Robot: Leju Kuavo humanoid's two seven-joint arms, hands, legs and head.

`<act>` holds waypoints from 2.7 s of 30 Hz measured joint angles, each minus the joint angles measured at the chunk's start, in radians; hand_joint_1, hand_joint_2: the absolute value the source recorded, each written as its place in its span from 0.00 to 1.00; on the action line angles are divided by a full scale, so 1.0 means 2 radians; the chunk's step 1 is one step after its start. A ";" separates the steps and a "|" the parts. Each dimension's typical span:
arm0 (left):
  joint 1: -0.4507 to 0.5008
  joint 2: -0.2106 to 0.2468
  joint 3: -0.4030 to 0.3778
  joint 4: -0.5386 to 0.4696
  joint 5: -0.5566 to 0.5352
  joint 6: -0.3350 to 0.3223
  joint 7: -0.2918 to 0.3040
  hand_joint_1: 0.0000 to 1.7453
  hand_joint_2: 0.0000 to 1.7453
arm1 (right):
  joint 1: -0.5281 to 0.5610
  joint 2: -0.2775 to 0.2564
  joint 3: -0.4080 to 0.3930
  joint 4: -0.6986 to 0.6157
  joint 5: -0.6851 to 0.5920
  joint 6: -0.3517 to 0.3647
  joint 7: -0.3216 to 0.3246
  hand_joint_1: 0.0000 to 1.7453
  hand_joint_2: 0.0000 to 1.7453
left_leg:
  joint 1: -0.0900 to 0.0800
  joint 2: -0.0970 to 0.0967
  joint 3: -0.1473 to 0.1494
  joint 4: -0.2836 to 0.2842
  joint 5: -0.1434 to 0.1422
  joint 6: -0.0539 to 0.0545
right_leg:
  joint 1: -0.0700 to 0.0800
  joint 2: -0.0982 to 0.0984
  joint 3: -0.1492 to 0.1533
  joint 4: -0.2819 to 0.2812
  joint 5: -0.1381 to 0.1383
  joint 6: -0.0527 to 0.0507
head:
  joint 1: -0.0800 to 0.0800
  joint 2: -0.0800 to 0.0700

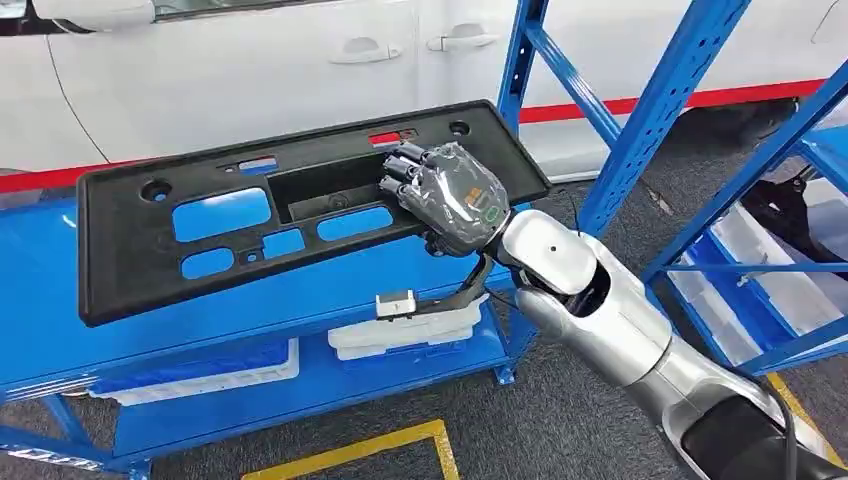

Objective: Take the parts from the cabinet and place them on the table.

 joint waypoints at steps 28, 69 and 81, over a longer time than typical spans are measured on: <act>0.000 0.004 0.000 0.000 -0.015 0.010 0.016 0.00 1.00 | 0.012 -0.017 -0.011 -0.003 -0.008 0.004 0.001 1.00 1.00 | -0.015 0.000 0.023 0.006 -0.026 0.006 | 0.005 -0.003 -0.011 -0.045 0.078 -0.008 | 0.000 0.000; -0.004 0.005 0.000 0.000 -0.028 0.010 0.017 0.00 1.00 | 0.020 -0.023 -0.014 -0.009 -0.017 0.007 0.009 1.00 1.00 | -0.008 0.005 -0.051 0.026 0.022 -0.003 | -0.004 -0.005 0.064 -0.022 -0.004 -0.002 | 0.000 0.000; -0.002 0.005 0.000 0.000 -0.031 0.007 0.014 0.00 1.00 | 0.020 -0.024 -0.019 -0.014 -0.022 0.009 0.010 1.00 1.00 | -0.004 0.002 -0.072 0.171 -0.051 -0.030 | -0.005 -0.006 0.005 -0.046 0.054 -0.021 | -0.001 0.000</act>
